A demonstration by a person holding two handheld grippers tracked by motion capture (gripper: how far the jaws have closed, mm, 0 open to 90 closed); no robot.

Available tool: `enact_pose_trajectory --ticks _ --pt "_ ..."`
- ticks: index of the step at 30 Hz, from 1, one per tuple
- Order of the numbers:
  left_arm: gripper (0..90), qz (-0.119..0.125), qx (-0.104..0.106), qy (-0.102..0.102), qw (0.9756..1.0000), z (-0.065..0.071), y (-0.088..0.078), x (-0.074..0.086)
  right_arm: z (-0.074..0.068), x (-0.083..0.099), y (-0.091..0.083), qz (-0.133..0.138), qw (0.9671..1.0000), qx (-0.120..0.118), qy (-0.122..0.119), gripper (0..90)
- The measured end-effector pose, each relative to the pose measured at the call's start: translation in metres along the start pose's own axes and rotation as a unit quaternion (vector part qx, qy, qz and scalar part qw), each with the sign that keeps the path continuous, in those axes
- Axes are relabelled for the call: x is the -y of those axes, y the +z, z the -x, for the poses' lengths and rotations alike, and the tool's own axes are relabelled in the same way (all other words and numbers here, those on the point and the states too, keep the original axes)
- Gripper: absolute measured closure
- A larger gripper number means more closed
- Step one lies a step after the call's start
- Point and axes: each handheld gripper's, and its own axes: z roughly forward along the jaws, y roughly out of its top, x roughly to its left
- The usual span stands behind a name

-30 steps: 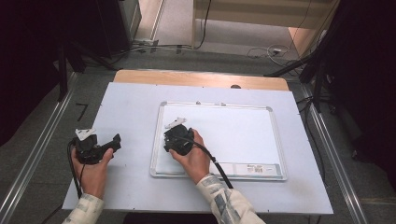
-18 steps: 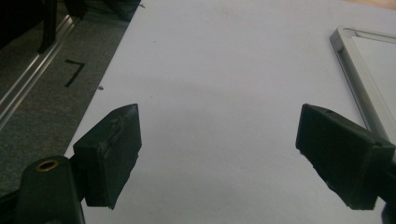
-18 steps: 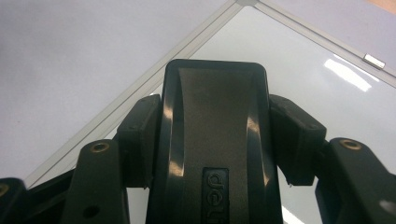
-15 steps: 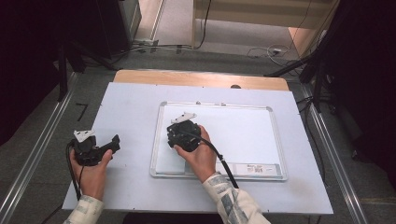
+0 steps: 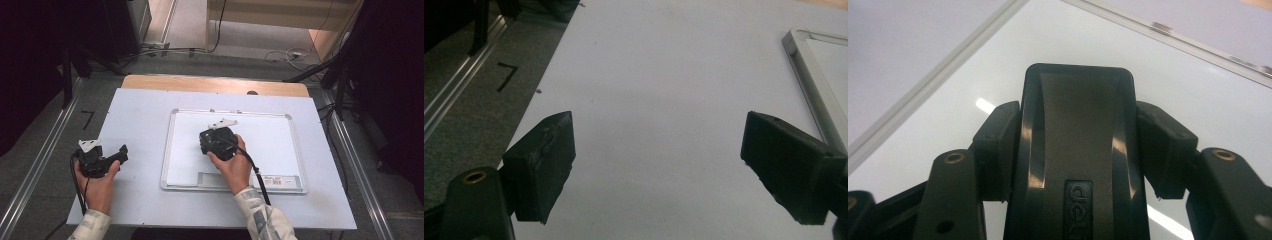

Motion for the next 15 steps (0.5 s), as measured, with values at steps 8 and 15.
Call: enact_pose_trajectory --ticks 8,15 --pt "14.9 -0.003 0.001 0.003 1.0000 0.002 0.002 0.000 0.037 0.014 -0.017 0.004 0.9989 0.030 0.036 37.6" --pt "14.9 -0.003 0.001 0.004 1.0000 0.003 0.003 -0.001 0.067 0.024 -0.031 0.010 0.9964 0.053 0.064 37.6"
